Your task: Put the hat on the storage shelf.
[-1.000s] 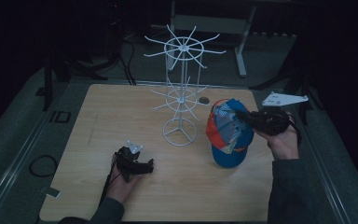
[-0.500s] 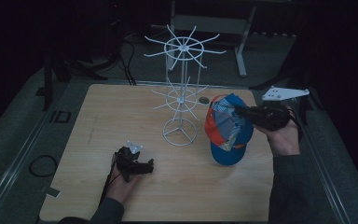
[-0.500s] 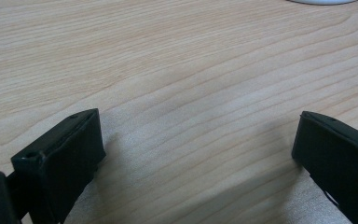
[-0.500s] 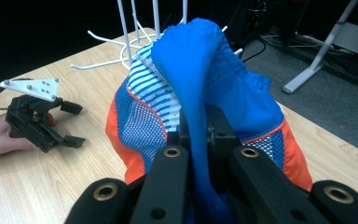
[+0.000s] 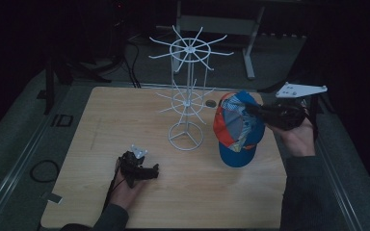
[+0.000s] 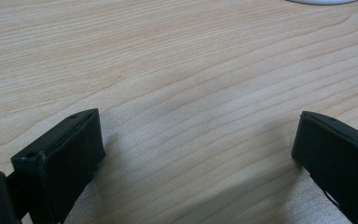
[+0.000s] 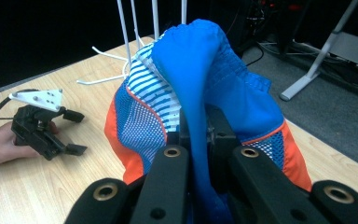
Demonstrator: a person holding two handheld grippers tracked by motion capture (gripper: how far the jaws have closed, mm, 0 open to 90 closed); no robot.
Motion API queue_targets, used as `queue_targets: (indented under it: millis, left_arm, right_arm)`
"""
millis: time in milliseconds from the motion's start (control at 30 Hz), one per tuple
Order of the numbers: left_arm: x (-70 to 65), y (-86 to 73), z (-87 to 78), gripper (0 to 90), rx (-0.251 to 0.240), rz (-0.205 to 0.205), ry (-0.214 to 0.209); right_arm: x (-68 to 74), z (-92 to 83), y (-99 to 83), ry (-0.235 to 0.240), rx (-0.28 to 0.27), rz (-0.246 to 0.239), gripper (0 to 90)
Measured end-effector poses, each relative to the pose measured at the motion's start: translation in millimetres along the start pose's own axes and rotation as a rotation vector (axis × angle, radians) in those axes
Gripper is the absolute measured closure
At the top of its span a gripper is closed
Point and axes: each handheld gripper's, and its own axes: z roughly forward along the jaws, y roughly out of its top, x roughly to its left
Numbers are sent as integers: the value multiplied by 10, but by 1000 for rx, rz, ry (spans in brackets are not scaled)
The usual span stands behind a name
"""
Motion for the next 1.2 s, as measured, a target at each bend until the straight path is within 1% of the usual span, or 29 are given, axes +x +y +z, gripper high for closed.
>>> queue_targets:
  millis: [500, 733, 967, 1200]
  left_arm:
    - [2, 1, -1, 24, 2, 3, 0]
    - [2, 0, -1, 24, 2, 3, 0]
    - [2, 0, -1, 24, 2, 3, 0]
    - [2, 0, -1, 24, 2, 3, 0]
  right_arm:
    - [-25, -64, 155, -11, -25, -6, 876]
    - [-39, -75, 216, -6, -38, -6, 876]
    - [-82, -101, 272, 9, -66, 12, 876]
    - [-97, -118, 335, 1, -67, 1, 876]
